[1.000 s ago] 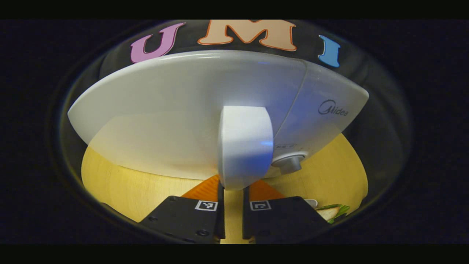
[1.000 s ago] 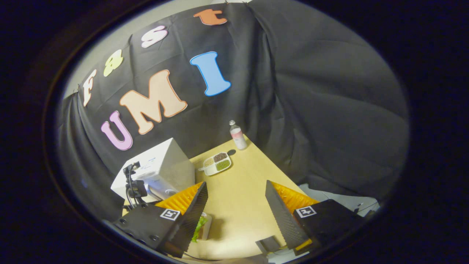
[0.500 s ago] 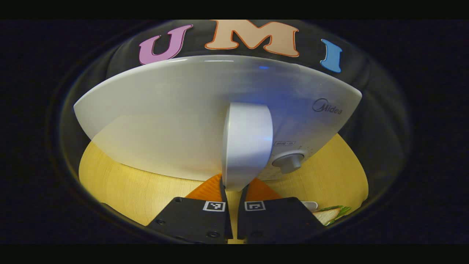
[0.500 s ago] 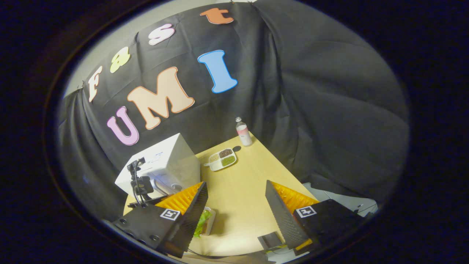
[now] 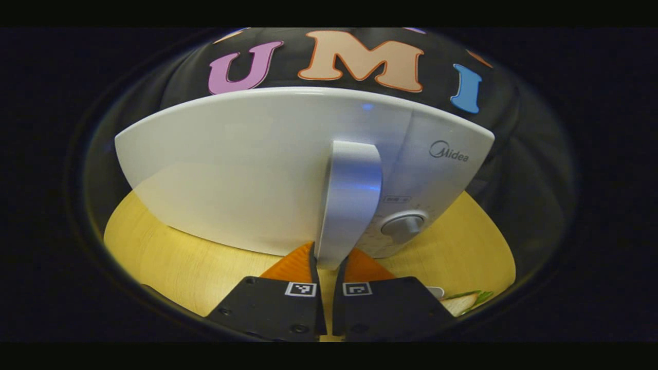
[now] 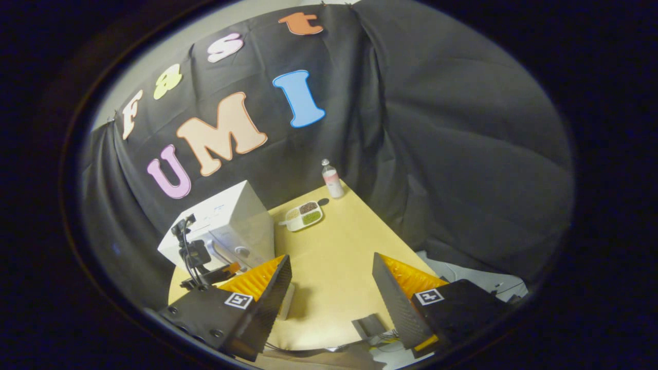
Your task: Open the microwave oven with the left hand, put the food in, and close the microwave oven.
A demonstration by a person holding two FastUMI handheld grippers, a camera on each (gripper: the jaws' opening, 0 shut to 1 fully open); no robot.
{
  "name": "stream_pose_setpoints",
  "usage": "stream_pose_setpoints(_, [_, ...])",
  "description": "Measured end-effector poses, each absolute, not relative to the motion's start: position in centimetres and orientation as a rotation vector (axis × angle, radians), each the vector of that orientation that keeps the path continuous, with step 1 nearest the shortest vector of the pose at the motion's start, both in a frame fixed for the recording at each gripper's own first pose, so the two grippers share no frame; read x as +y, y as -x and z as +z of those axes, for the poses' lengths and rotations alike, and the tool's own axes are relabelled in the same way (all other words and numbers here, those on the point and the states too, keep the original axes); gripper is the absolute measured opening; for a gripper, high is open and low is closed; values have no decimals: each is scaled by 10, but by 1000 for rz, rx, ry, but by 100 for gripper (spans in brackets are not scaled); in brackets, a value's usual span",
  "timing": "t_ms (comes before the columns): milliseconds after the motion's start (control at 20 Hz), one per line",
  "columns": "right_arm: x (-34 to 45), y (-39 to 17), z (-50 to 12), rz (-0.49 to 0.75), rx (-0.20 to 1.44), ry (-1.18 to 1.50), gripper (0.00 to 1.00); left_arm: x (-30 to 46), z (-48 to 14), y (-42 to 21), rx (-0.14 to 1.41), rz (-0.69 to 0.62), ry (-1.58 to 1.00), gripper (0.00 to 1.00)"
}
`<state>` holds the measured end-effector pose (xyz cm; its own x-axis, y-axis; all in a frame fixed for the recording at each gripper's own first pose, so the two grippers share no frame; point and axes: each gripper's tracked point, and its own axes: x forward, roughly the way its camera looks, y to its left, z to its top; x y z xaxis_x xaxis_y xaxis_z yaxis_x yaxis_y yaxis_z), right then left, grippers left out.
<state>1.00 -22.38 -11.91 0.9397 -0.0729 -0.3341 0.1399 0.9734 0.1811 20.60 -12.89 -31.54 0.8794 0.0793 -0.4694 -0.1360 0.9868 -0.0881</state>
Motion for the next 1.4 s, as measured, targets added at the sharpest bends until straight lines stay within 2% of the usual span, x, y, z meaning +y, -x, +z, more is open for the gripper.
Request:
stream_pose_setpoints(300, [-210, -14, -127, -67, 375, -184, 91, -119, -329, -117, 513, 72, 106, 3])
stream_pose_setpoints(450, [-196, -19, -129, -13, 397, -150, 91, -112, -331, -97, 520, 69, 94, 8])
stream_pose_setpoints(500, [-191, -20, -129, 0, 399, -138, 91, -111, -331, -91, 521, 71, 93, 6])
stream_pose_setpoints(550, [-185, -20, -129, 10, 397, -129, 98, -109, -331, -88, 527, 69, 87, 7])
stream_pose_setpoints(600, [-180, -20, -130, 19, 398, -125, 98, -108, -333, -84, 529, 66, 83, 10])
stream_pose_setpoints(650, [-172, -20, -131, 29, 402, -128, 91, -106, -333, -79, 529, 63, 83, 10])
stream_pose_setpoints(750, [-158, -16, -132, 42, 405, -133, 92, -103, -333, -71, 532, 49, 82, 14])
stream_pose_setpoints(800, [-152, -14, -133, 46, 403, -131, 92, -101, -334, -67, 535, 40, 87, 12])
stream_pose_setpoints(850, [-147, -12, -133, 46, 404, -126, 92, -100, -333, -63, 533, 31, 102, 19])
stream_pose_setpoints(900, [-142, -8, -134, 44, 408, -121, 91, -97, -332, -60, 541, 30, 126, 17])
stream_pose_setpoints(1000, [-132, -2, -136, 37, 414, -111, 91, -88, -329, -54, 532, 38, 204, 30])
stream_pose_setpoints(1050, [-126, 1, -136, 35, 415, -112, 91, -81, -325, -55, 526, 42, 240, 47])
stream_pose_setpoints(1100, [-119, 5, -137, 34, 418, -115, 91, -74, -323, -54, 528, 47, 270, 59])
stream_pose_setpoints(1150, [-111, 8, -137, 35, 421, -119, 91, -67, -322, -51, 540, 51, 293, 93])
stream_pose_setpoints(1200, [-103, 11, -137, 36, 423, -121, 91, -67, -321, -44, 557, 30, 316, 99])
stream_pose_setpoints(1400, [-76, 23, -140, 30, 417, -115, 92, -54, -321, -24, 573, -7, 251, 100])
